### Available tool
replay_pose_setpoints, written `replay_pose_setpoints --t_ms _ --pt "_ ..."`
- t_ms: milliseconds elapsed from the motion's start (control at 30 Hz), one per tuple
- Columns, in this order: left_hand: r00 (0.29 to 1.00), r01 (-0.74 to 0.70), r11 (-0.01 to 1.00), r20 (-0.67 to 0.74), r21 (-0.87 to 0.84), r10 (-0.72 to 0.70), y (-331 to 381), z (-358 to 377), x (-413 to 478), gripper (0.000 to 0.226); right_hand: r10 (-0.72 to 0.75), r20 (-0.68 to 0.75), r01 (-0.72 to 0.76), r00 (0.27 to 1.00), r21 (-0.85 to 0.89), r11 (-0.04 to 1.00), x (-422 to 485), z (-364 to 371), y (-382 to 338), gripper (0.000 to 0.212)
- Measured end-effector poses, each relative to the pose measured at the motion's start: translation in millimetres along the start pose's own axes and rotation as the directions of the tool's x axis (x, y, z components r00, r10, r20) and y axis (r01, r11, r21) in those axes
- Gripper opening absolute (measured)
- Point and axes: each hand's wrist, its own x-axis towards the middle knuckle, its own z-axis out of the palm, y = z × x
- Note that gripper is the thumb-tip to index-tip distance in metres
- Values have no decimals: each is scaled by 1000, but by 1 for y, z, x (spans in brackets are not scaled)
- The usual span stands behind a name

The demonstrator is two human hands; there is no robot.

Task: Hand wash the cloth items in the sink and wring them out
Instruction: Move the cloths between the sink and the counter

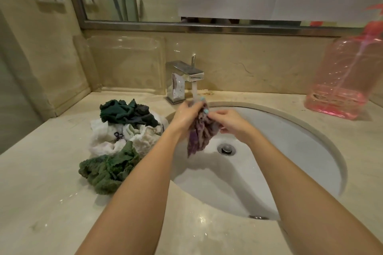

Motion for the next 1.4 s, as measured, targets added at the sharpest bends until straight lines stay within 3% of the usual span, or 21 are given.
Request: replay_pose_setpoints --t_ms 67,167,300,367,467,567,633,733,867,967,1067,1167,1300,1367,1400 --pt "999 -14 999 31 46 13 -1 1 -1 49 18 96 -35 995 181 983 -1 -1 5 16" --pt "993 -91 909 -30 407 113 -2 1 1 38 6 -6 -2 1000 465 885 4 -6 -1 17" --pt "980 -72 798 -108 598 169 -3 -2 -1 40 14 -109 42 994 494 869 7 3 -10 15" --pt "984 -19 840 -138 542 111 -3 -3 -1 43 18 -149 66 989 540 839 11 8 -15 14" --pt "993 -1 971 -118 238 30 -3 6 -6 57 10 -195 106 981 574 812 14 20 -23 14" --pt "973 -50 996 -223 71 64 2 16 -10 34 -97 -237 159 967 257 953 10 43 -20 22" --pt "963 -49 997 -267 -65 30 3 17 -10 29 -149 -212 173 966 101 980 6 55 -22 30" --pt "948 -83 997 -307 11 82 2 25 -14 30 -79 -290 99 954 58 993 15 56 -26 30" --pt "947 -207 976 -237 74 219 6 42 -19 32 100 -373 31 922 329 944 31 45 -27 23" --pt "954 -134 991 -268 23 135 6 31 -7 34 -13 -412 119 911 233 965 22 51 -32 29" --pt "950 -25 999 -311 -27 15 0 14 2 30 -218 -306 247 927 60 967 12 61 -37 38" --pt "967 -36 999 -253 -20 29 4 20 -6 31 -229 -352 254 907 27 967 22 52 -34 38" --pt "996 -54 987 -78 -149 42 15 27 -17 31 -99 -494 170 864 101 980 32 29 -28 43" --pt "998 -57 995 9 -87 58 12 17 -16 26 -73 -519 192 852 179 965 37 22 -30 44" --pt "997 -41 999 61 -4 42 10 11 -16 35 -50 -521 212 852 255 943 39 19 -32 42"
